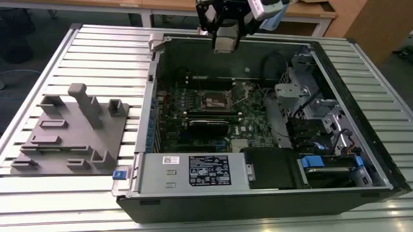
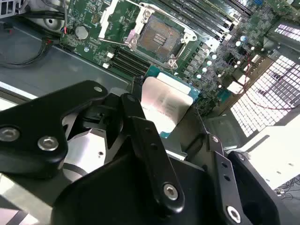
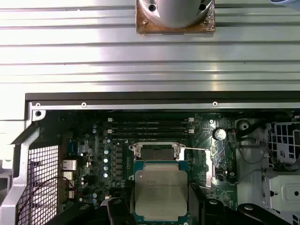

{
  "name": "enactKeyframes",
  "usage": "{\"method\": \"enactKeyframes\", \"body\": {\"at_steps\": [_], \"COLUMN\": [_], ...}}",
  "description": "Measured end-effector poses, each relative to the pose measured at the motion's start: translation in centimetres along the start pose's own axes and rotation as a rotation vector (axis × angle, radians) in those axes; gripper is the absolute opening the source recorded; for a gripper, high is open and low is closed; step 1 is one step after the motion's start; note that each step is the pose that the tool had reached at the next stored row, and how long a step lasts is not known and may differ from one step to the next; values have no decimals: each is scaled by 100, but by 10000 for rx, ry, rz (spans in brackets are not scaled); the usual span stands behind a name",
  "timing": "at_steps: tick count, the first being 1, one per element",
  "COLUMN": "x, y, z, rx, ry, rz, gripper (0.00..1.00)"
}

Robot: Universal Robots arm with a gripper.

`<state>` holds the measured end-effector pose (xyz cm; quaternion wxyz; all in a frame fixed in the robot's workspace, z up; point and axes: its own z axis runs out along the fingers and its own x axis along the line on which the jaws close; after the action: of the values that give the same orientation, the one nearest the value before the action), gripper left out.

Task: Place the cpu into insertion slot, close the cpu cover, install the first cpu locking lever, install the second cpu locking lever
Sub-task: 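Place the cpu into insertion slot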

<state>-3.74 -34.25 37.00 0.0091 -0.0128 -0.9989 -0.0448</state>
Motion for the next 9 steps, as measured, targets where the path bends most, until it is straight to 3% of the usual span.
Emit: {"method": "enactKeyframes", "body": {"at_steps": [9], "x": [-1], "y": [-2], "z": [22], "rx": [6], "ry": [0], "rz": [0], "gripper": [54]}}
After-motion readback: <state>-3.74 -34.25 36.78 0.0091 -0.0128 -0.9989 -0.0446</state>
